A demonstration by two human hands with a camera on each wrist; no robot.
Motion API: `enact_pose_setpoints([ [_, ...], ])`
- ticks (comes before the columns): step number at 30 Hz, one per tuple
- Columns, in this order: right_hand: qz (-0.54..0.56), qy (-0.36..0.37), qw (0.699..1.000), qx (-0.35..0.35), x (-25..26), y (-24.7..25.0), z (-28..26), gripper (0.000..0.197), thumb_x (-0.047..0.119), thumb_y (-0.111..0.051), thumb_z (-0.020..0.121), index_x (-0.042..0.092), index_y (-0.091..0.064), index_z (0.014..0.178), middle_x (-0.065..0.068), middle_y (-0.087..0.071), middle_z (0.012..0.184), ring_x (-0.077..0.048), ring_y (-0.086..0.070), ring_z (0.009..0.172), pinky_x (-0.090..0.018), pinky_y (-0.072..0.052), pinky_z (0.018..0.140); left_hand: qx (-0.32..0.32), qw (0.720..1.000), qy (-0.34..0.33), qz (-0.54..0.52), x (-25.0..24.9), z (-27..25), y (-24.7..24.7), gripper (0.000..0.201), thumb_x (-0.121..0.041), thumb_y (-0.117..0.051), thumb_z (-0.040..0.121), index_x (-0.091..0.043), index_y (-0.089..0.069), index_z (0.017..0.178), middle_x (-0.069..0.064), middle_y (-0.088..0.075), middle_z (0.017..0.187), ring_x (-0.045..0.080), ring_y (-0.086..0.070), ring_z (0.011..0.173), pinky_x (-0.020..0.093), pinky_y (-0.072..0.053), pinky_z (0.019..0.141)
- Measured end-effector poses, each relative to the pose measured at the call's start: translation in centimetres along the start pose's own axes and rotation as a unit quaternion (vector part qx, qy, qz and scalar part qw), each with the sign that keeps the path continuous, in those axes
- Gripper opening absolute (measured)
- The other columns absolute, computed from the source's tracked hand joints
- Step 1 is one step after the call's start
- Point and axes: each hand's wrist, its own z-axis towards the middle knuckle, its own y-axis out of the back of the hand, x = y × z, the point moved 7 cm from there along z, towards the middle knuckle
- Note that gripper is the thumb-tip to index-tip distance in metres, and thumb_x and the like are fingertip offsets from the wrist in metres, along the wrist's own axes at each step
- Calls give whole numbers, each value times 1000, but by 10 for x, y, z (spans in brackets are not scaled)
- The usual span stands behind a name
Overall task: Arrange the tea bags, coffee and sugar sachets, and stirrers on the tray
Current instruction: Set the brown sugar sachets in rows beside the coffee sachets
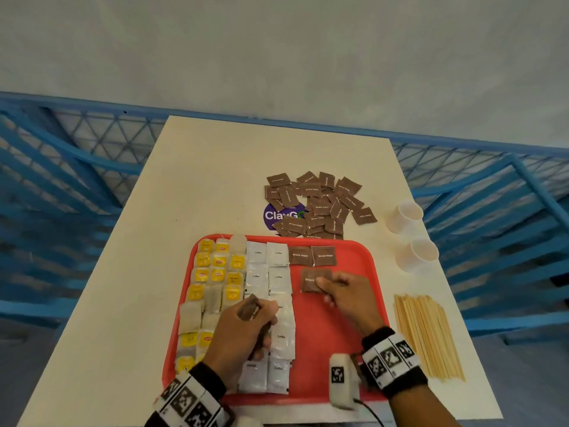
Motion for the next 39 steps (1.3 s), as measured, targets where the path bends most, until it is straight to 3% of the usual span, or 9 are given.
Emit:
enact_pose_setpoints([
  [5, -68, -47, 996, -25, -21, -14, 47, 29, 19, -79, 82, 10, -64, 59, -6, -58, 49, -10, -49, 41, -21, -41, 45, -3, 999, 12, 32, 4, -8, 24, 21, -25, -71, 89, -6, -67, 84, 10, -65, 76, 19, -52, 53, 22, -34, 41],
  [10, -121, -20, 991, -60, -12, -23, 53, 33, 28, -84, 75, 10, -64, 56, -5, -62, 57, -16, -55, 55, -33, -53, 65, -9, 1000, 20, 22, 5, -11, 30, 21, -21, -71, 89, -2, -67, 92, 10, -66, 79, 20, -51, 53, 21, -33, 41],
  [13, -152, -21, 986, -60, -14, -23, 56, 40, 33, -84, 74, 14, -57, 52, -1, -57, 53, -17, -53, 54, -31, -48, 60, 5, 999, 14, 30, 1, -13, 23, 26, -22, -71, 90, 2, -63, 92, 9, -66, 78, 20, -51, 53, 20, -33, 41],
  [18, -144, -11, 985, -99, -18, -18, 53, 29, 33, -85, 73, 12, -64, 75, 1, -69, 77, -18, -64, 76, -27, -47, 65, 17, 999, 21, 27, -2, -15, 17, 26, -25, -69, 91, 0, -65, 96, 8, -66, 78, 19, -49, 53, 20, -33, 42],
  [22, -153, 15, 983, -99, -11, -20, 47, 18, 24, -81, 79, 15, -65, 79, 8, -65, 78, -11, -59, 75, -18, -38, 59, 24, 999, 33, 8, -3, -17, 15, 29, -33, -65, 93, -5, -70, 99, 8, -67, 80, 19, -50, 54, 21, -34, 41],
  [26, -153, 28, 983, -102, -8, -19, 44, 17, 27, -78, 82, 20, -63, 76, 10, -66, 75, -13, -63, 78, -23, -40, 62, 32, 998, 42, -27, -6, -16, 17, 34, -37, -57, 97, -7, -70, 103, 11, -68, 84, 21, -55, 55, 21, -36, 41],
  [30, -157, 55, 979, -119, 1, -12, 37, 17, 29, -74, 85, 20, -65, 74, 8, -67, 74, -15, -64, 78, -30, -50, 70, 57, 989, 73, -116, -9, -13, 15, 34, -20, -40, 103, -3, -67, 114, 17, -66, 87, 26, -57, 55, 23, -38, 40],
  [35, -260, 146, 954, -8, 9, -37, 25, 21, 19, -73, 79, 27, -58, 90, 9, -55, 93, -10, -55, 83, -25, -47, 74, 66, 988, 68, -120, -12, -14, 12, 35, -16, -37, 103, -2, -66, 116, 19, -65, 87, 26, -57, 55, 23, -39, 41],
  [39, -286, 139, 948, 6, 5, -45, 24, 25, 26, -74, 77, 30, -56, 95, 8, -43, 108, -12, -52, 93, -31, -49, 85, 67, 990, 63, -109, -14, -16, 13, 34, -18, -38, 104, -3, -67, 114, 18, -66, 87, 26, -58, 56, 23, -40, 42],
])
